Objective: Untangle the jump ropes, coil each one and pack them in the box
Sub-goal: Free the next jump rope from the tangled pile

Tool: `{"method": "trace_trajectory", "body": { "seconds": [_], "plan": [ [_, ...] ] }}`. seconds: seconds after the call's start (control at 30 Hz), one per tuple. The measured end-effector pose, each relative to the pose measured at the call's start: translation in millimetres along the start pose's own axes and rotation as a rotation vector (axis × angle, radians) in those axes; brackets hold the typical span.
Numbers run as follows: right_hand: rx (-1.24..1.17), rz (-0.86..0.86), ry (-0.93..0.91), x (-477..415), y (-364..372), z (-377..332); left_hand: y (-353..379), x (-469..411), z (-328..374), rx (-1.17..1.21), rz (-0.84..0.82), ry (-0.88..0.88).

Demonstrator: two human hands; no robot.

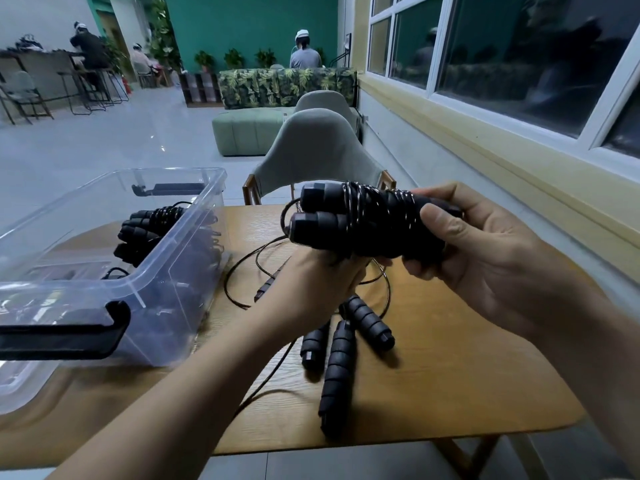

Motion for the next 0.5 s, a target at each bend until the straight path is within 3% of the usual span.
{"method": "trace_trajectory", "body": {
  "seconds": [0.1, 0.27, 0.37, 0.5],
  "plan": [
    [0.029, 0.078, -0.088, -3, -9, -6, 13, 2, -1, 0.085, -0.013, 0.062],
    [0.304, 0.174, -0.205, -4, -22, -14, 41, 11, 15, -0.179, -0.136, 0.088],
    [0.539, 0.207, -0.260, 0, -20, -19, 41, 15, 23, -0.285, -0.132, 0.118],
    [0.666, 0.199, -0.231, -1, -21, -13, 34, 19, 34, -0.408, -0.094, 0.213]
  ]
}}
Point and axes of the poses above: each hand's wrist, its own x-axis away from the middle knuckle, its own y-axis out of the palm, z = x × y, the point moved 10 cm from there along -x, towards the middle knuckle, and after that the axes turned 3 degrees about -x, right-handed, at the moved point
